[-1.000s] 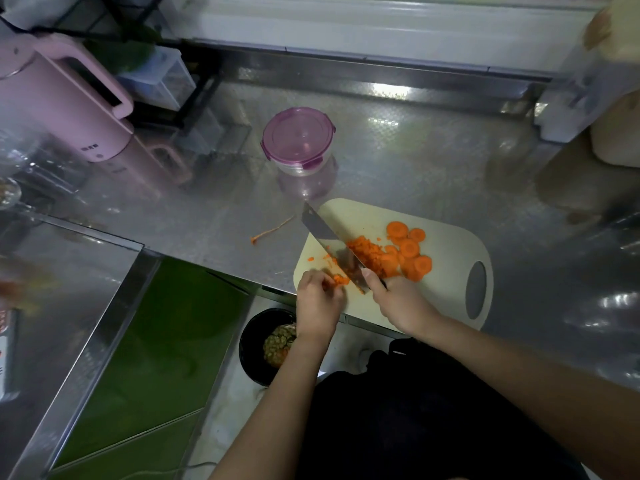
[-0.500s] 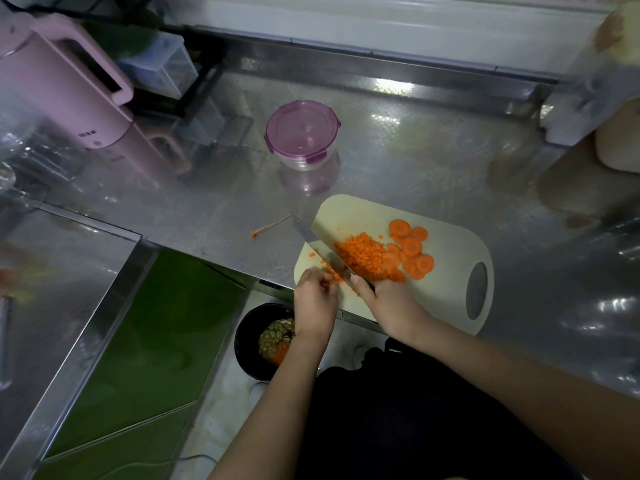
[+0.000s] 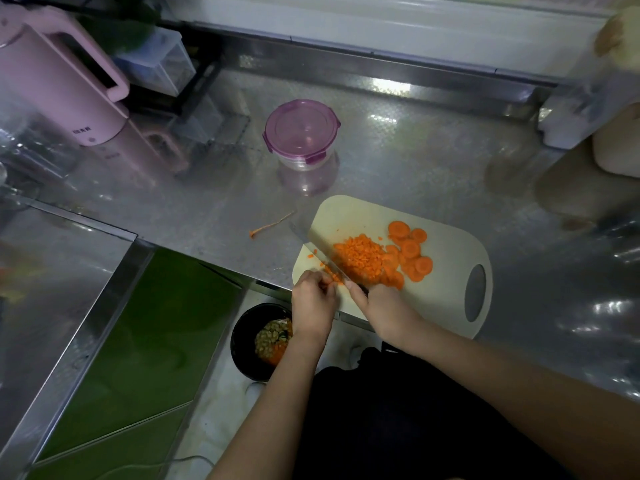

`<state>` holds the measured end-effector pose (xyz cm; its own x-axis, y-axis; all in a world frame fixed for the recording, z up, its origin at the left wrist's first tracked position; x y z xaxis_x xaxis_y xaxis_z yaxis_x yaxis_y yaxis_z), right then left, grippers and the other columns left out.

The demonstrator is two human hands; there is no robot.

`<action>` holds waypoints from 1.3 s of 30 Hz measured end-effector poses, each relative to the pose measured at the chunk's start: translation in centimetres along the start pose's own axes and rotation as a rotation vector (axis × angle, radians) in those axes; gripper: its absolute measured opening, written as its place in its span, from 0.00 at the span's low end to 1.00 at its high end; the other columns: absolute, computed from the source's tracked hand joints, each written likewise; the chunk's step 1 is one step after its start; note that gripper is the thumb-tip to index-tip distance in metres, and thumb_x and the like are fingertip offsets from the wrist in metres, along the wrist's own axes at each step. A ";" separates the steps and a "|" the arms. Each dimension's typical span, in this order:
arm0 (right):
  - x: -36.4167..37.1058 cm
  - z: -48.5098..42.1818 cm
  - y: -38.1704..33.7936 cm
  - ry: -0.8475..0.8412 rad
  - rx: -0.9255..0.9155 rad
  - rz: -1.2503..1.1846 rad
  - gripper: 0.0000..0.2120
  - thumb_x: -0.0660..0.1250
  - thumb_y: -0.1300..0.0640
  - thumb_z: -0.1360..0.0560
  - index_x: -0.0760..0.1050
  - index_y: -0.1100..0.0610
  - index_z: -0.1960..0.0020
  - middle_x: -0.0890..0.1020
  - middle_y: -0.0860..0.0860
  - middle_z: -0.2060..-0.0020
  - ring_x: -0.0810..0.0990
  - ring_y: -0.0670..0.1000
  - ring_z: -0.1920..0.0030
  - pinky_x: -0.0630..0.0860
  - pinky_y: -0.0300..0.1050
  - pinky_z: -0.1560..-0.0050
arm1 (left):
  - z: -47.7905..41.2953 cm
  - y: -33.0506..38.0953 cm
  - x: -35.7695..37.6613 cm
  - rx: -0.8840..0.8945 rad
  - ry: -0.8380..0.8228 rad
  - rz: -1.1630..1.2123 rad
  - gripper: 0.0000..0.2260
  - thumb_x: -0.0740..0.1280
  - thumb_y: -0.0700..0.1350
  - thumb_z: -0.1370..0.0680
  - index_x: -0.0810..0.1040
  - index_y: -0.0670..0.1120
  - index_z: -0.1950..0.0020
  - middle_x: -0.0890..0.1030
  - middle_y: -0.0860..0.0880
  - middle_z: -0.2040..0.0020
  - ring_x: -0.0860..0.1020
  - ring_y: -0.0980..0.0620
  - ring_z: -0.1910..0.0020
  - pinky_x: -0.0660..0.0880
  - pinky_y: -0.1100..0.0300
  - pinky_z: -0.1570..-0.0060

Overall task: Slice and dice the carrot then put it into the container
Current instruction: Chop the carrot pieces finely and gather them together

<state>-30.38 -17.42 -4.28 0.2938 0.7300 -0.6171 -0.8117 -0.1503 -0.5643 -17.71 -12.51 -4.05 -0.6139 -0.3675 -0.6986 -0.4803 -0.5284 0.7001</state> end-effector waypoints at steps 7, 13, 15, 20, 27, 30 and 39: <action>-1.7 -0.4 0.0 0.055 0.000 -0.140 0.25 0.49 0.44 0.18 0.63 0.52 0.71 0.68 0.50 0.73 0.69 0.51 0.67 0.63 0.41 0.61 | 0.0 0.1 0.2 -0.013 -0.023 -0.019 0.01 0.68 0.38 0.27 0.79 0.41 0.58 0.79 0.47 0.57 0.77 0.49 0.56 0.75 0.56 0.54; -3.4 -0.4 2.1 0.161 -0.004 -0.341 0.26 0.53 0.43 0.19 0.64 0.51 0.74 0.69 0.45 0.84 0.67 0.45 0.76 0.62 0.39 0.71 | -0.4 1.7 0.9 0.091 -0.082 -0.113 0.01 0.69 0.41 0.28 0.81 0.45 0.58 0.81 0.50 0.55 0.75 0.49 0.50 0.70 0.61 0.53; -4.9 -0.5 2.5 0.206 -0.030 -0.387 0.24 0.53 0.44 0.19 0.64 0.48 0.73 0.69 0.42 0.84 0.64 0.41 0.76 0.60 0.35 0.71 | -0.3 2.7 1.3 0.152 -0.116 -0.126 0.04 0.68 0.42 0.26 0.83 0.46 0.53 0.82 0.50 0.52 0.76 0.50 0.48 0.71 0.60 0.49; -9.4 0.1 4.7 0.348 -0.006 -0.345 0.27 0.53 0.41 0.20 0.65 0.49 0.75 0.70 0.51 0.77 0.69 0.51 0.72 0.64 0.43 0.68 | -0.5 5.4 0.9 0.303 -0.100 -0.109 0.12 0.63 0.37 0.27 0.80 0.42 0.45 0.79 0.45 0.47 0.74 0.45 0.46 0.68 0.59 0.46; -11.2 0.2 8.7 0.406 0.102 -0.428 0.35 0.52 0.39 0.21 0.66 0.54 0.82 0.67 0.46 0.85 0.67 0.50 0.76 0.60 0.43 0.70 | -0.7 10.1 4.8 0.462 -0.235 -0.222 0.13 0.71 0.45 0.29 0.78 0.43 0.47 0.74 0.43 0.49 0.72 0.42 0.48 0.69 0.50 0.45; -10.9 0.6 10.1 0.400 0.171 -0.515 0.34 0.53 0.38 0.21 0.65 0.54 0.82 0.65 0.47 0.86 0.66 0.48 0.78 0.59 0.41 0.73 | -0.5 11.4 6.7 0.413 -0.285 -0.230 0.18 0.72 0.51 0.29 0.76 0.43 0.43 0.72 0.43 0.46 0.71 0.43 0.44 0.66 0.53 0.43; -10.7 1.9 11.3 0.408 0.219 -0.642 0.28 0.54 0.40 0.21 0.59 0.53 0.76 0.63 0.46 0.84 0.61 0.43 0.84 0.59 0.36 0.80 | -1.0 12.2 10.5 0.315 -0.290 -0.452 0.28 0.68 0.55 0.27 0.65 0.42 0.33 0.67 0.41 0.37 0.65 0.41 0.37 0.61 0.51 0.40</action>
<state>-43.70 -25.68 -3.01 0.8658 0.3215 -0.3834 -0.4892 0.3828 -0.7837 -29.37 -23.58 -2.95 -0.4307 0.0860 -0.8984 -0.8670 -0.3157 0.3855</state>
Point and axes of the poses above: each hand's wrist, its own z-axis away from the middle knuckle, its own x-axis out of the palm, y = z × x, the point moved 9 cm from there along -z, towards the middle knuckle
